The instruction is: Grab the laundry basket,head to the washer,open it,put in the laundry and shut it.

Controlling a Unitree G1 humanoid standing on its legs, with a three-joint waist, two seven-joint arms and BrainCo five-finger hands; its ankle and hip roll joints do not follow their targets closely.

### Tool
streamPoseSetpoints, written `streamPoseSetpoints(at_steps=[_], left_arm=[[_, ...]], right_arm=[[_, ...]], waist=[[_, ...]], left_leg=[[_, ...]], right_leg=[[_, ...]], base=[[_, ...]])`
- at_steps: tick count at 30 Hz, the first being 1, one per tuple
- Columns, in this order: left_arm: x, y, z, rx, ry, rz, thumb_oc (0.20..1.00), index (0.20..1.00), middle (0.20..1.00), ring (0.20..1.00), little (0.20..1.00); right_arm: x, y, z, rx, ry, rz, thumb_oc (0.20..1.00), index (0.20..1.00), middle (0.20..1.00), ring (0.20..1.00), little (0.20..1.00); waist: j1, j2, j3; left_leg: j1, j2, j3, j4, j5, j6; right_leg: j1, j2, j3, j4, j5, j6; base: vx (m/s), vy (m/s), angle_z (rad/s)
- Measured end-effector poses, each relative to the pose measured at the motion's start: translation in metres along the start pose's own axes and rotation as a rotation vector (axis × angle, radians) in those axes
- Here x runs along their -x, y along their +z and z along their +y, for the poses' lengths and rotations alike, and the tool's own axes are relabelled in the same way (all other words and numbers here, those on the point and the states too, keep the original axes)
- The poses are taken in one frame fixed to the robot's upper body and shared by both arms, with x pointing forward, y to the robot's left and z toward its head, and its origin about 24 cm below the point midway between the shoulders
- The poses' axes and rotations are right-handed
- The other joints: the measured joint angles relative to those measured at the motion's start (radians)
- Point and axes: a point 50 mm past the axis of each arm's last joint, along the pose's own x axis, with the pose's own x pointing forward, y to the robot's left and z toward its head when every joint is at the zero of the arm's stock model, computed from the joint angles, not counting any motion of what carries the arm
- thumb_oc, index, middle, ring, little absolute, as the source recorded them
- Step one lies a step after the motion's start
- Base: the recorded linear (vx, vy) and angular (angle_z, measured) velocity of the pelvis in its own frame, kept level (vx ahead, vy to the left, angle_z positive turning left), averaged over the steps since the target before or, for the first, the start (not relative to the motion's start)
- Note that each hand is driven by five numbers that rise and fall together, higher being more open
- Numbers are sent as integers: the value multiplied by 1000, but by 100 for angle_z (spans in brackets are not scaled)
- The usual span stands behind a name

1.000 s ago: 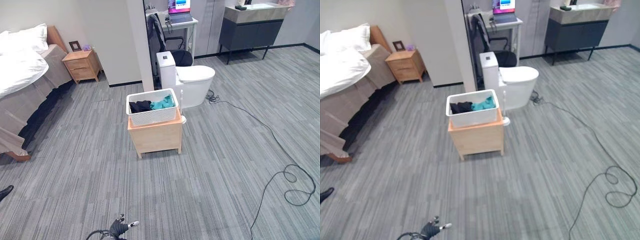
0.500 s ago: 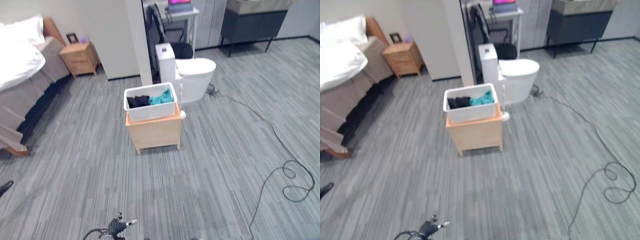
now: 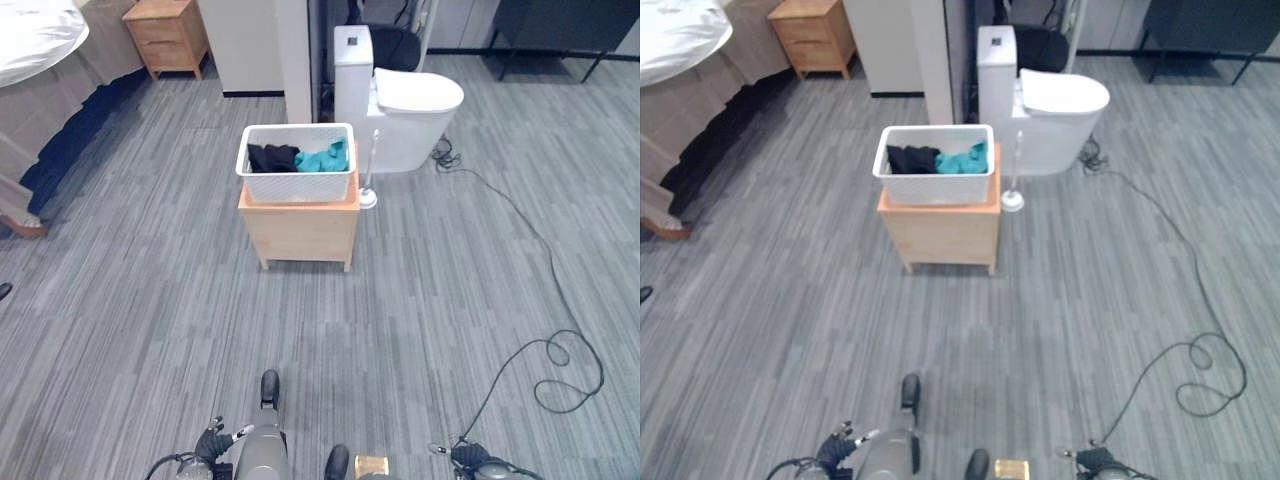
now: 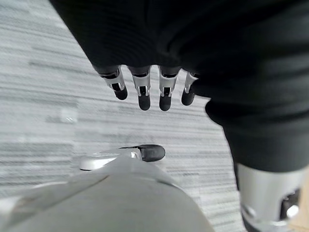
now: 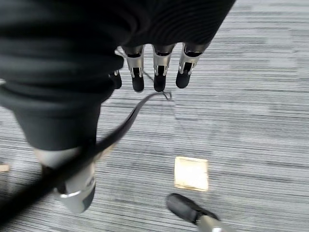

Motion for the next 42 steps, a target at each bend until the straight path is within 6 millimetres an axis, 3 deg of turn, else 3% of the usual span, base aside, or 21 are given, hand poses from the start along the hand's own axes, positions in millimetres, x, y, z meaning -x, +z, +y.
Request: streamPoseSetpoints(at_steps=[1,3,5,6,7,9,12,13,14,16,19,20,22,24,26,28,29,31,35,37,42], left_arm=[[0,1,2,4,7,-2,1000,1000,1000,1000,1000],[-2,6,4,18,14,-12,1000,1000,1000,1000,1000],[-1,2,-2,3,-8,-1,1000,1000,1000,1000,1000],[0,-1,4,-4,4,3,1000,1000,1000,1000,1000],[-1,6,16,-15,31,-17,1000,1000,1000,1000,1000],[-4,19,19,-28,36,-49,1000,1000,1000,1000,1000],[-7,34,15,-19,37,-99,1000,1000,1000,1000,1000],[-8,43,13,-11,32,-137,1000,1000,1000,1000,1000],[-8,49,14,-6,31,-163,1000,1000,1000,1000,1000],[-4,51,18,0,41,-203,1000,1000,1000,1000,1000],[-3,48,23,23,59,-199,1000,1000,1000,1000,1000],[-2,47,24,18,61,-197,1000,1000,1000,1000,1000],[-2,44,15,15,38,-188,1000,1000,1000,1000,1000],[-2,42,2,8,4,-186,1000,1000,1000,1000,1000],[-2,40,-2,-14,-6,-182,1000,1000,1000,1000,1000],[-3,40,-3,0,9,-178,1000,1000,1000,1000,1000],[-4,42,-4,5,17,-176,1000,1000,1000,1000,1000],[-4,43,-3,13,36,-179,1000,1000,1000,1000,1000],[1,67,-8,49,74,-296,1000,1000,1000,1000,1000],[8,68,-9,97,96,-330,1000,1000,1000,1000,1000],[17,66,-8,107,93,-363,1000,1000,1000,1000,1000]], right_arm=[[0,-2,4,-2,9,6,1000,1000,1000,1000,1000],[3,-18,10,-8,29,48,1000,1000,1000,1000,1000],[7,-38,0,0,17,83,1000,1000,1000,1000,1000],[8,-41,4,-5,33,81,1000,1000,1000,1000,1000],[12,-50,13,-15,63,82,1000,1000,1000,1000,1000],[11,-45,13,-19,61,58,1000,1000,1000,1000,1000],[9,-29,12,-41,61,-1,1000,1000,1000,1000,1000],[8,-16,9,-42,60,-59,1000,1000,1000,1000,1000],[7,-7,11,-43,69,-88,1000,1000,1000,1000,1000],[7,3,9,-70,65,-131,1000,1000,1000,1000,1000],[7,6,6,-105,53,-134,1000,1000,1000,1000,1000],[9,-7,7,-107,54,-103,1000,1000,1000,1000,1000],[10,-20,5,-105,47,-64,1000,1000,1000,1000,1000],[10,-29,7,-107,49,-25,1000,1000,1000,1000,1000],[11,-36,5,-115,41,-6,1000,1000,1000,1000,1000],[7,-17,-6,-111,16,-52,1000,1000,1000,1000,1000],[6,-10,-7,-115,12,-67,1000,1000,1000,1000,1000],[5,-4,-3,-130,17,-79,1000,1000,1000,1000,1000],[8,-6,0,-148,-4,-100,1000,1000,1000,1000,1000],[9,9,-6,-146,-22,-162,1000,1000,1000,1000,1000],[13,26,-30,-94,-77,-249,1000,1000,1000,1000,1000]], waist=[[2,-11,-7],[-4,-46,-22],[-10,12,-46],[-19,13,-63],[-35,-48,-81],[-56,-59,-68],[-59,-9,-30],[-65,36,-2],[-63,42,10],[-69,26,26],[-87,-17,23],[-90,-42,17],[-100,-27,12],[-105,-23,11],[-100,-42,-11],[-69,-30,-10],[-66,-20,-1],[-62,-38,14],[-61,-59,35],[-58,-30,40],[-67,50,31]], left_leg=[[-15,-17,-2,47,-2,9],[-27,-100,49,140,6,109],[40,-114,85,141,-18,236],[76,-111,106,121,-77,210],[110,-178,106,134,-132,265],[160,-220,89,146,-181,276],[233,-200,69,110,-179,267],[272,-166,50,74,-174,259],[299,-151,47,59,-174,257],[377,-131,29,17,-216,227],[446,-131,-5,-14,-254,177],[484,-139,-20,-25,-269,163],[524,-101,-68,3,-309,137],[521,-68,-102,109,-297,113],[400,-66,-111,373,-264,36],[209,-62,-159,717,-229,-21],[163,-58,-168,777,-238,-9],[140,-37,-138,684,-257,22],[157,99,-183,39,-150,-39],[165,149,-188,20,-127,-40],[240,93,-125,18,-55,-14]], right_leg=[[-1,-3,8,14,-11,-4],[12,-43,8,67,-58,58],[-86,-46,-20,427,-131,108],[-146,-72,-44,598,-144,110],[-247,-199,-41,877,-126,108],[-338,-337,-43,1069,-85,124],[-383,-391,-81,997,-85,127],[-406,-360,-94,830,-87,129],[-438,-337,-93,719,-67,139],[-448,-279,-93,385,11,167],[-458,-234,-32,94,156,208],[-449,-238,-33,104,164,196],[-428,-212,13,181,244,148],[-369,-191,19,225,218,106],[-312,-178,-13,186,200,44],[-290,-142,-4,143,191,-28],[-274,-135,-4,127,194,-39],[-233,-130,-11,87,204,-56],[-170,-93,-28,44,155,-30],[-160,-61,1,56,155,-18],[-139,-49,59,83,129,17]], base=[[330,221,-34],[436,345,-20],[387,387,-14],[299,349,2],[322,310,20],[394,223,31],[247,47,19],[340,-87,24],[467,-124,28],[605,-183,23],[337,-110,38],[477,-210,58],[382,-217,71],[157,-173,94],[20,-144,55],[109,-104,-13],[172,-39,-14],[144,10,6],[220,155,9],[154,225,-67],[112,214,-40]])
